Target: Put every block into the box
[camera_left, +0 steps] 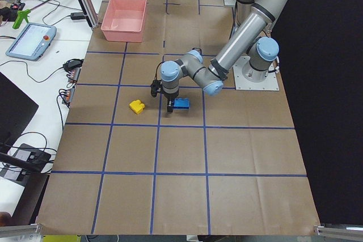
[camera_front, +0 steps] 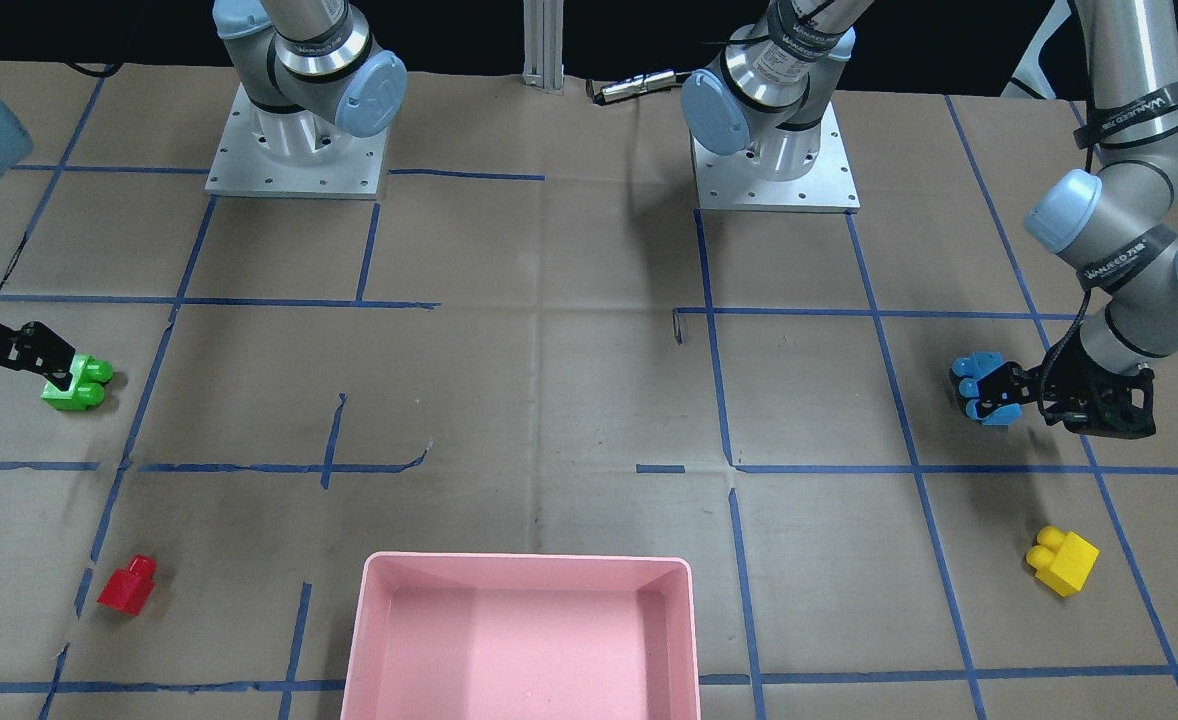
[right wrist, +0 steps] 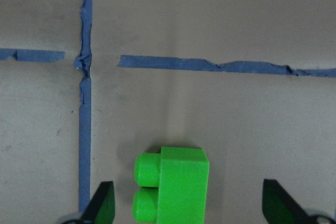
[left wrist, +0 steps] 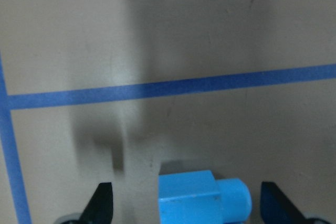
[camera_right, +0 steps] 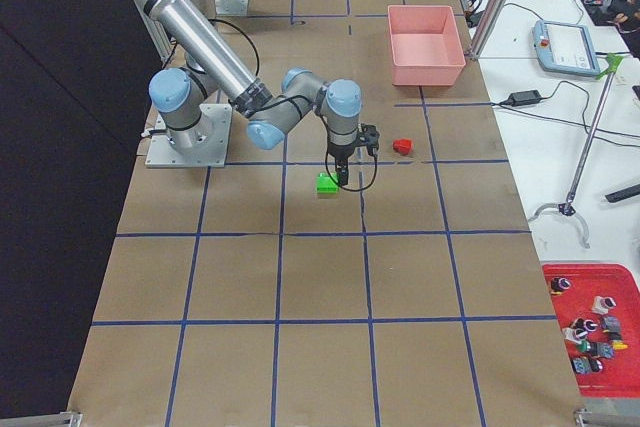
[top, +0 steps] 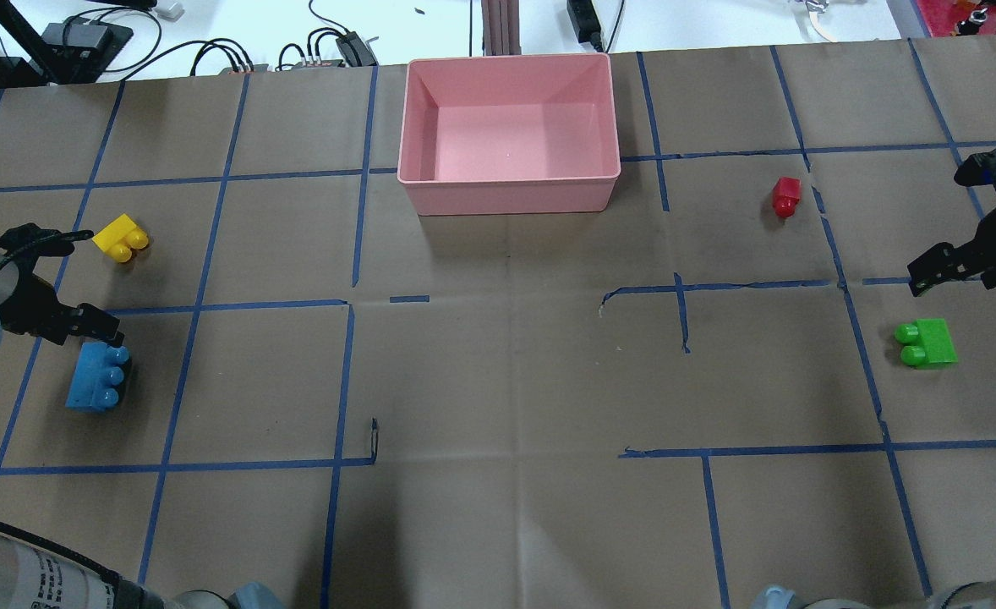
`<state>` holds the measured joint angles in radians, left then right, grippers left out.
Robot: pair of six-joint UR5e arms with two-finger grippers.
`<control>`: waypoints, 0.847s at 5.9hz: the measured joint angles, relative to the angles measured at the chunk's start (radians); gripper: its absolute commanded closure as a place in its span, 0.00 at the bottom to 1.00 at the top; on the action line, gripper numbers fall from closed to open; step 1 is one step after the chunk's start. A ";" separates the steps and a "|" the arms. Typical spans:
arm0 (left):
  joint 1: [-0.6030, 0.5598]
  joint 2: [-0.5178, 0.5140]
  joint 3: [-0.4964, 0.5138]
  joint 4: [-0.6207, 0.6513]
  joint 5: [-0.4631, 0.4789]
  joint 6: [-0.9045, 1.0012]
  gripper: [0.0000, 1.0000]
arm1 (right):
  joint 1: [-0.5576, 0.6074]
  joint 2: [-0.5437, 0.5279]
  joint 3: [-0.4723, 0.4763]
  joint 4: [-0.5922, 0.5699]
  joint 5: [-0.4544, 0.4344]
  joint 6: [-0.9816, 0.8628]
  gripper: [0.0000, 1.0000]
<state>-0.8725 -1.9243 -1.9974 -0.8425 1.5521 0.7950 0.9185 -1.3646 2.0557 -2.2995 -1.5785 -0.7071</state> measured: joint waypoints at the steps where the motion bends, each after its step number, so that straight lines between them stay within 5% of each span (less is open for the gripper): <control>1: 0.001 0.001 -0.013 0.004 0.001 0.000 0.03 | -0.014 0.006 0.026 -0.024 0.000 -0.015 0.01; 5: 0.004 0.000 -0.020 0.001 0.010 0.000 0.62 | -0.021 0.036 0.043 -0.078 0.005 -0.023 0.01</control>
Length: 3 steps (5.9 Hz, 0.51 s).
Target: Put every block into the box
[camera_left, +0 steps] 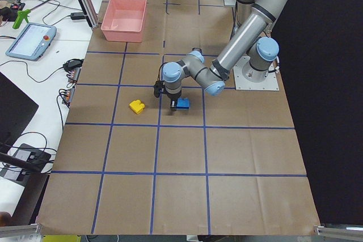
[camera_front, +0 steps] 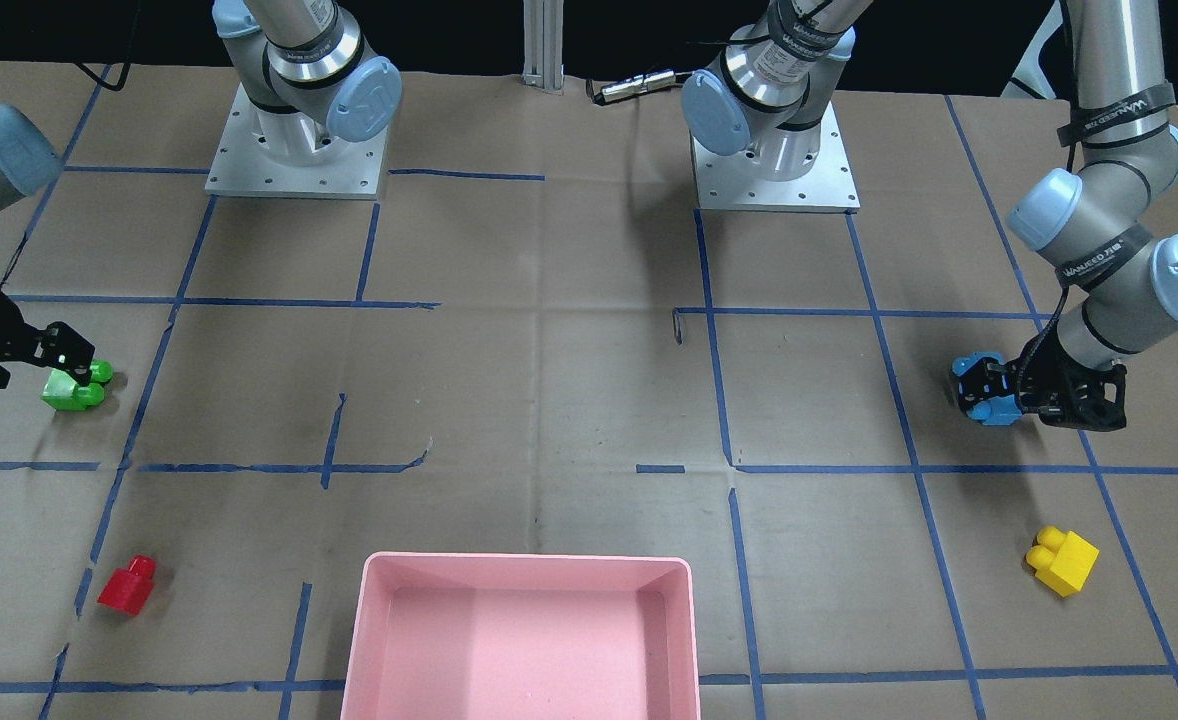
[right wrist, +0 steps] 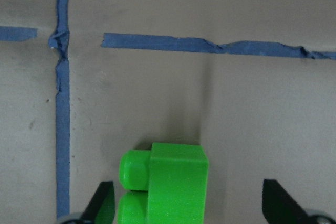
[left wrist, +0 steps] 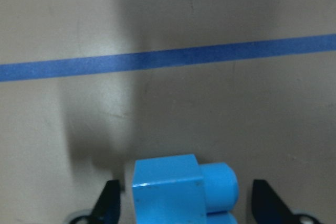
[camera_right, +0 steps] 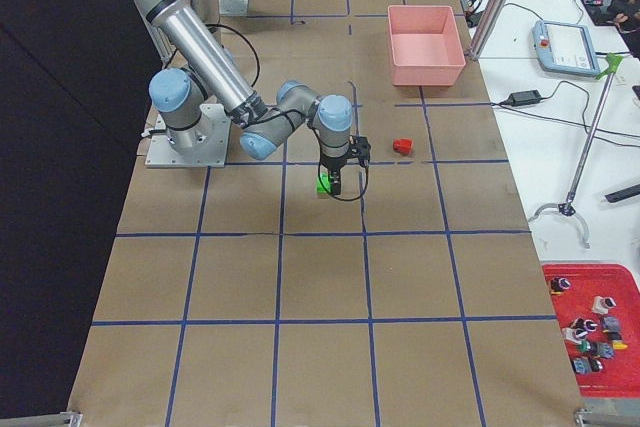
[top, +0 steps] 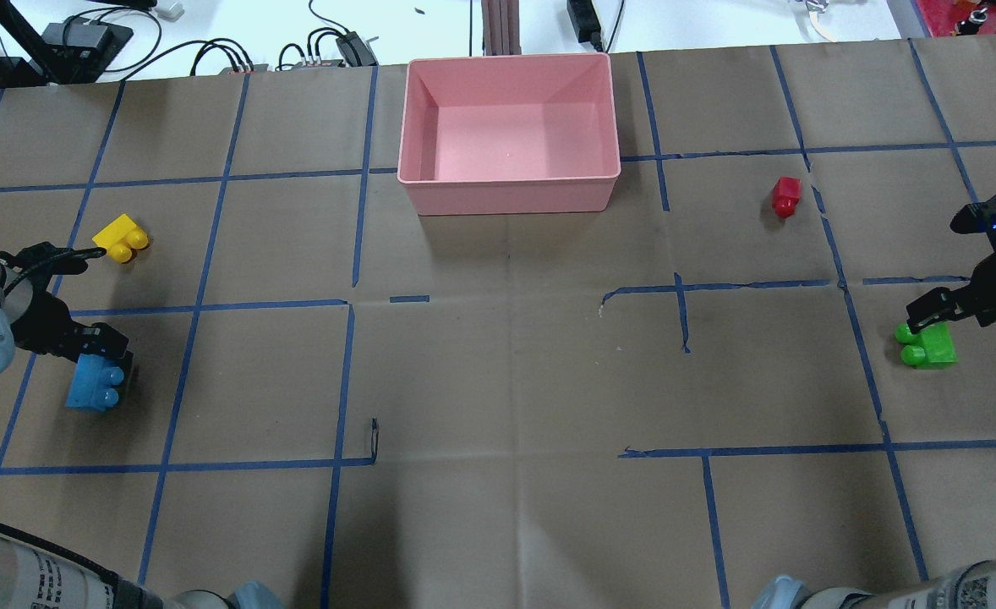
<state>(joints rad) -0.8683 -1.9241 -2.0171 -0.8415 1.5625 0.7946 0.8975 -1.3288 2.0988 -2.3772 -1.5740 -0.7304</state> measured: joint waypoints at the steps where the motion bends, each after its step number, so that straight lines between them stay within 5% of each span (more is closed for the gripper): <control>1: 0.000 0.001 0.001 -0.002 0.003 0.000 0.74 | 0.000 0.001 0.013 -0.014 0.002 0.000 0.01; 3: -0.002 0.013 0.014 -0.006 0.010 -0.011 0.86 | 0.000 0.013 0.032 -0.036 0.004 -0.001 0.01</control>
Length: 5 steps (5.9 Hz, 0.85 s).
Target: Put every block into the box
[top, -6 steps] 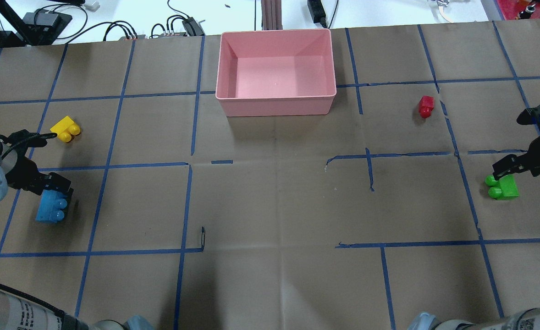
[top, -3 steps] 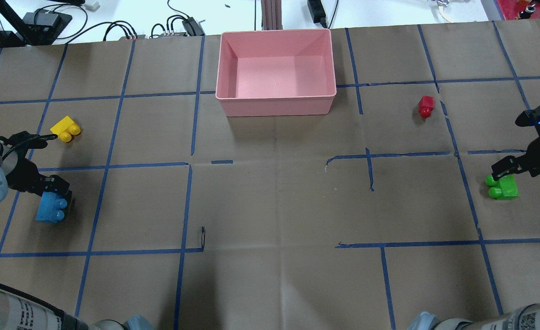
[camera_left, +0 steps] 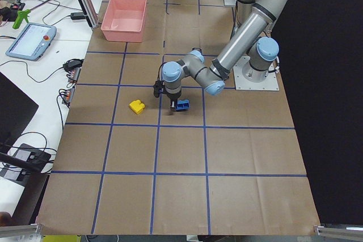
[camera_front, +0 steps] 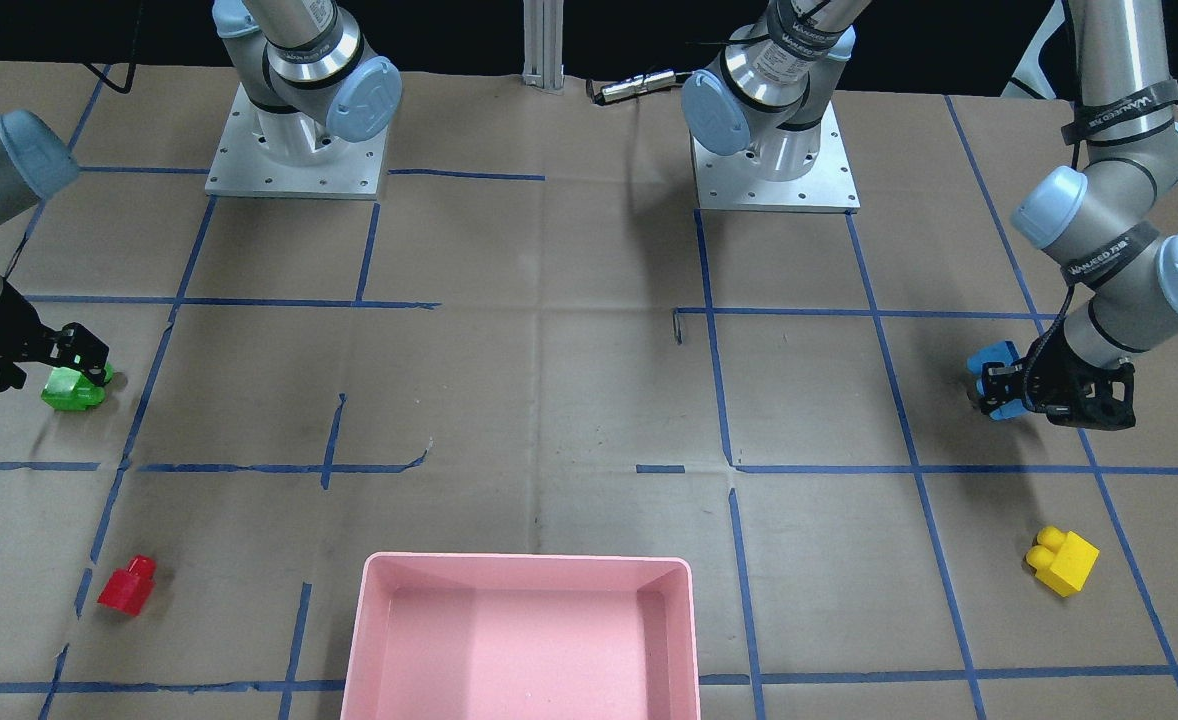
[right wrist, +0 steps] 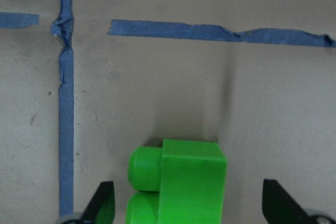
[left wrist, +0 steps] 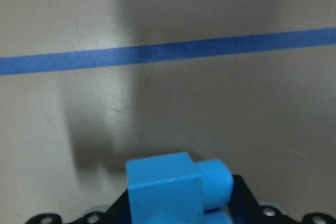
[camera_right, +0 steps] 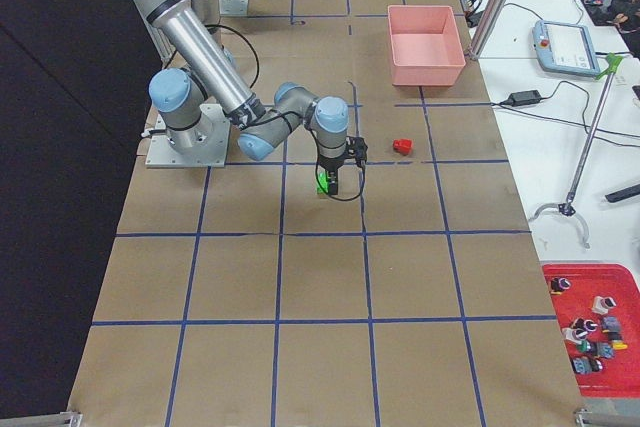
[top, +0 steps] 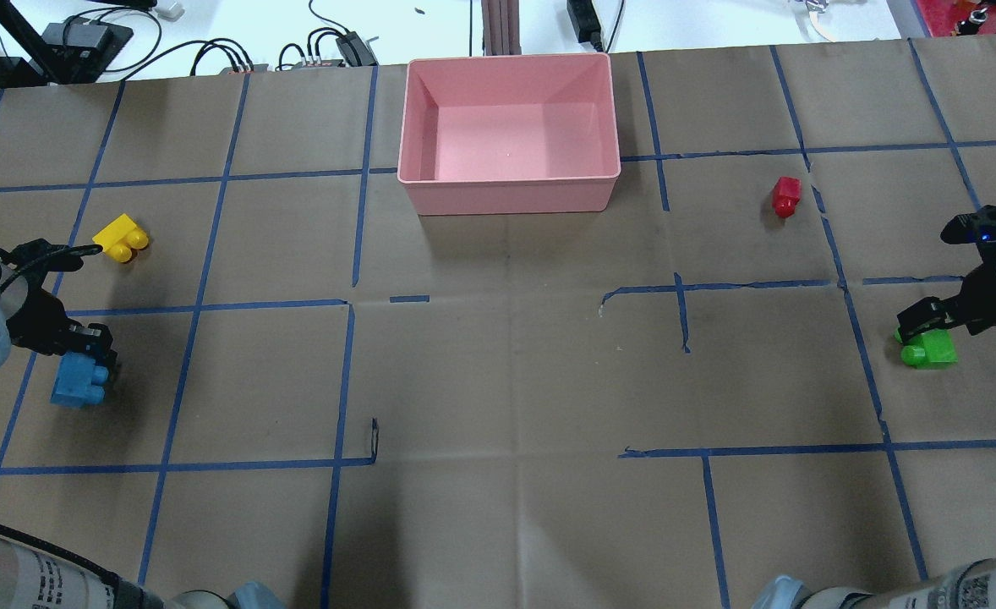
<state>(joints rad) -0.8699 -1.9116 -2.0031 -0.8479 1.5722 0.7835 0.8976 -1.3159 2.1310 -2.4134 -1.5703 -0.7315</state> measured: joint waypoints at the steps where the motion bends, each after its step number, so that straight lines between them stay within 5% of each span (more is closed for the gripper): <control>1: -0.001 0.013 0.003 -0.004 0.004 -0.008 0.91 | 0.000 0.010 0.003 -0.002 0.001 0.000 0.01; 2: -0.002 0.021 0.004 -0.006 0.008 -0.011 0.94 | 0.000 0.016 0.008 -0.003 0.001 0.000 0.10; 5: -0.025 0.074 0.105 -0.127 0.010 -0.037 0.94 | 0.000 0.018 0.018 -0.012 -0.010 -0.011 0.91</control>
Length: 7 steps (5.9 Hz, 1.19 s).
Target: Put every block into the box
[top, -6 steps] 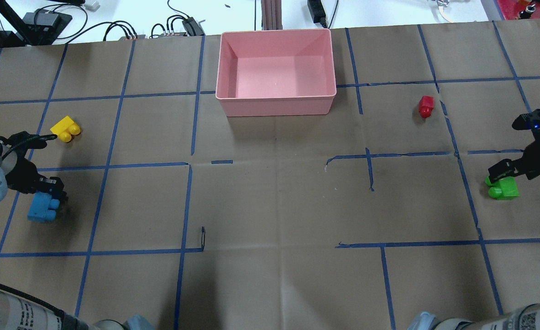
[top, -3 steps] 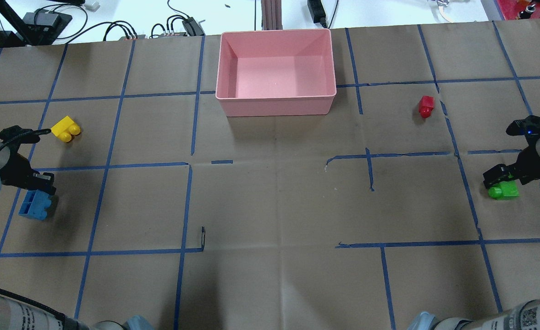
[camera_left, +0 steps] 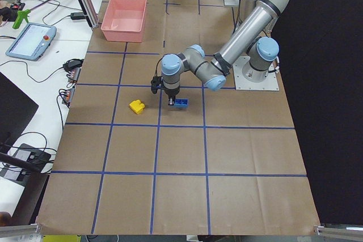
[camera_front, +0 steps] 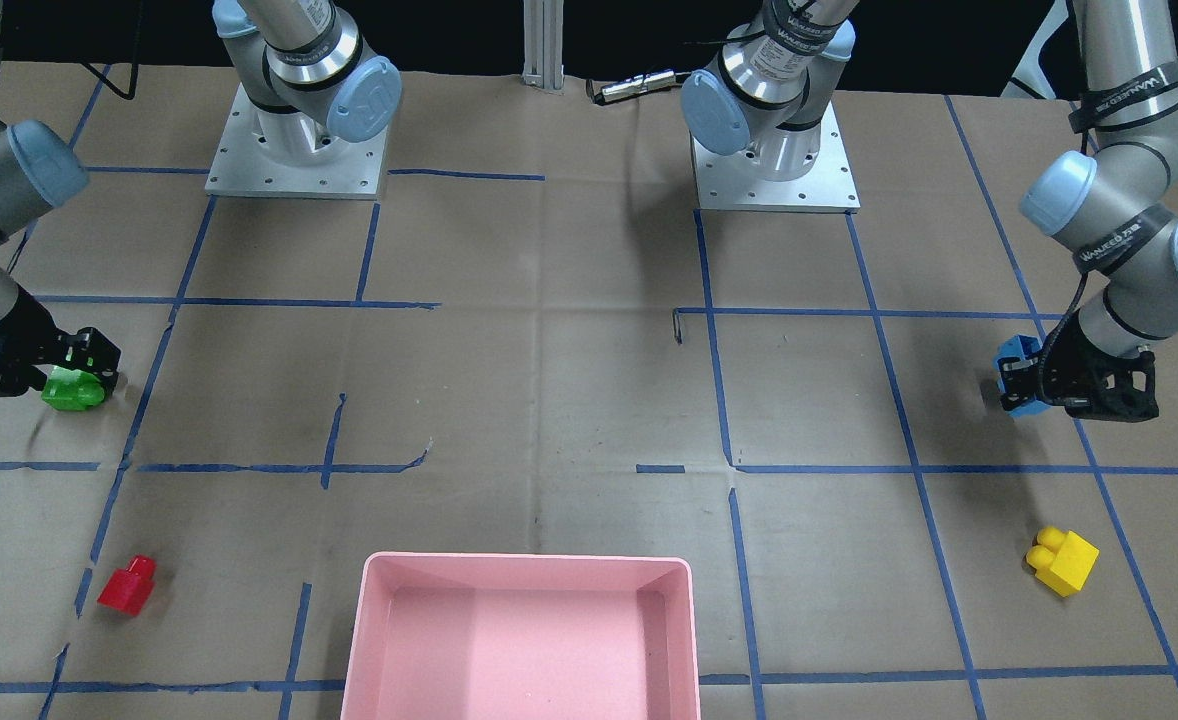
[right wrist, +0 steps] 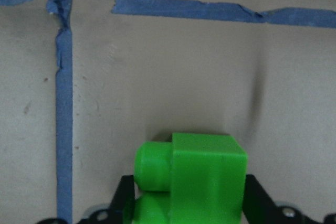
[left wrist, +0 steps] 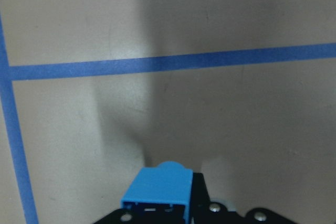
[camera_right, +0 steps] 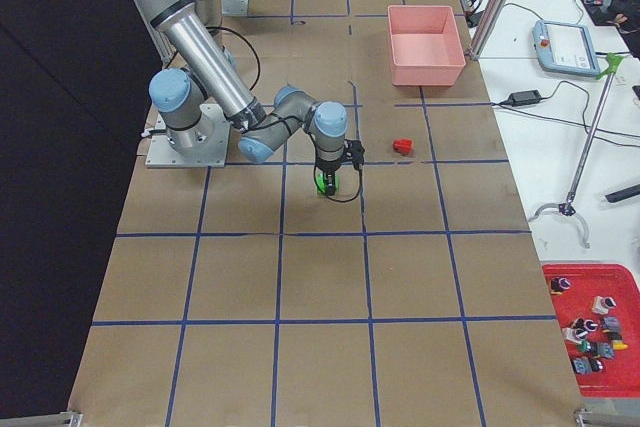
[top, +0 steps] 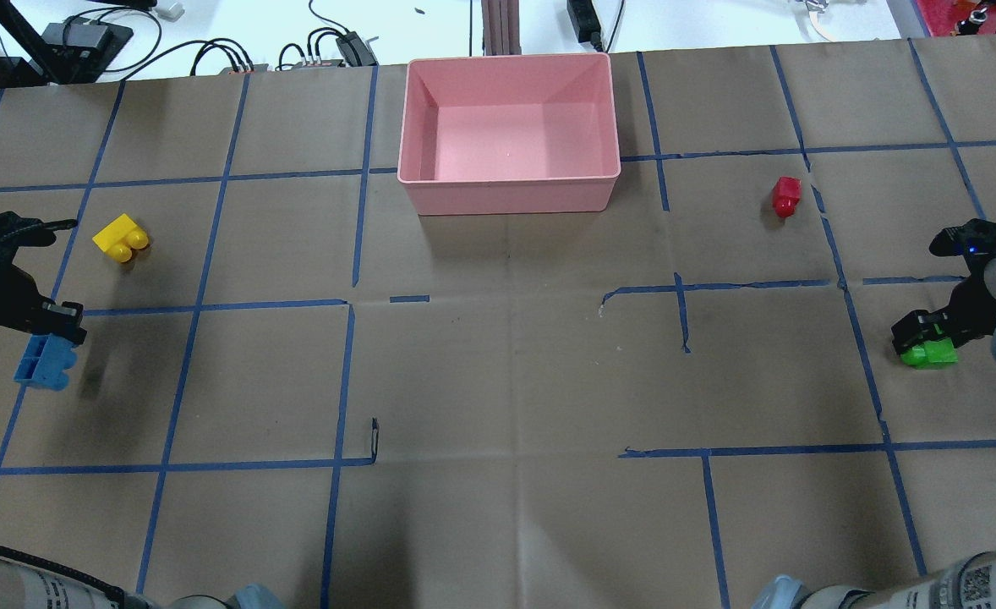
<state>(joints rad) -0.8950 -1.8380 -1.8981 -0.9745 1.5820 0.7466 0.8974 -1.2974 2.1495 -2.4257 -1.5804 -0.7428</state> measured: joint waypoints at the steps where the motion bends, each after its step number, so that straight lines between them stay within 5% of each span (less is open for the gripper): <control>1: -0.049 0.011 0.139 -0.168 -0.002 -0.058 0.94 | 0.000 -0.001 0.000 0.004 -0.002 -0.002 0.95; 3: -0.234 -0.055 0.437 -0.383 -0.010 -0.235 0.91 | 0.004 -0.014 -0.030 0.018 0.002 -0.002 0.98; 7: -0.659 -0.344 0.869 -0.405 -0.061 -0.690 0.91 | 0.125 -0.047 -0.330 0.068 0.080 0.002 0.97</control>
<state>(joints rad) -1.5536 -2.1816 -1.0290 -1.3796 1.5211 0.0569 1.0224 -1.3440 1.8193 -2.3578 -1.5006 -0.7413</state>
